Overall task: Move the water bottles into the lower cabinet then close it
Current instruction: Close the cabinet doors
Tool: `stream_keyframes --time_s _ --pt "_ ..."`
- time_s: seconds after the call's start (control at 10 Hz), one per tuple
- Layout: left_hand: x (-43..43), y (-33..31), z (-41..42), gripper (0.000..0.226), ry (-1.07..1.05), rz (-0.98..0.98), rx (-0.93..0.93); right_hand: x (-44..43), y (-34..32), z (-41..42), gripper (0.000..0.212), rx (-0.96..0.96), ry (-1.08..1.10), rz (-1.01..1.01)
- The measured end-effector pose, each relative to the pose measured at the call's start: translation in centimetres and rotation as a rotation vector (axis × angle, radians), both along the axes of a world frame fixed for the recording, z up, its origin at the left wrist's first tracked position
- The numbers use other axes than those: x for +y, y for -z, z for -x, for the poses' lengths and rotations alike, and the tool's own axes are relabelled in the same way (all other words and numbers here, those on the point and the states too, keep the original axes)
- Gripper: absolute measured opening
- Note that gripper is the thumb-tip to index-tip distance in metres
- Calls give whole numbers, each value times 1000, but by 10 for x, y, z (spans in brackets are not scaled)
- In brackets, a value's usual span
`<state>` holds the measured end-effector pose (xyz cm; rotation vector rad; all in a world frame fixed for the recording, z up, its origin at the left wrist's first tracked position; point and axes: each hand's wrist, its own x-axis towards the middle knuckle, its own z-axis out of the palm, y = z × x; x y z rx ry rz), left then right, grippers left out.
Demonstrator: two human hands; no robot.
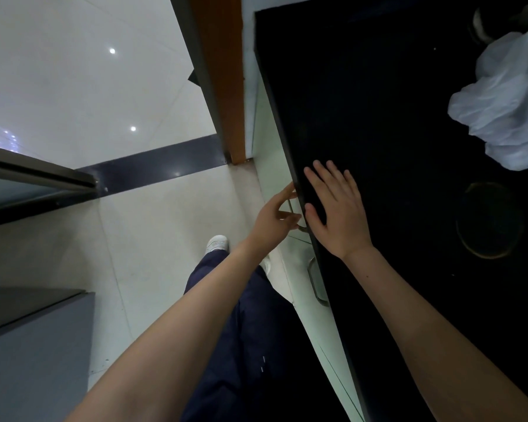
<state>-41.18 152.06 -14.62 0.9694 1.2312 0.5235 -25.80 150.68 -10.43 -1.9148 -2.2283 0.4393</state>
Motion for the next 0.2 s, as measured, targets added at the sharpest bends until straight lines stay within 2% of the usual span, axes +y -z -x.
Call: stream_keyframes --time_s 0.1,0.2 --pt "4 -1 5 74 91 -40 47 2 -2 1 57 28 -2 1" --pt "8 -13 17 65 172 -168 155 2 -7 1 56 73 19 33"
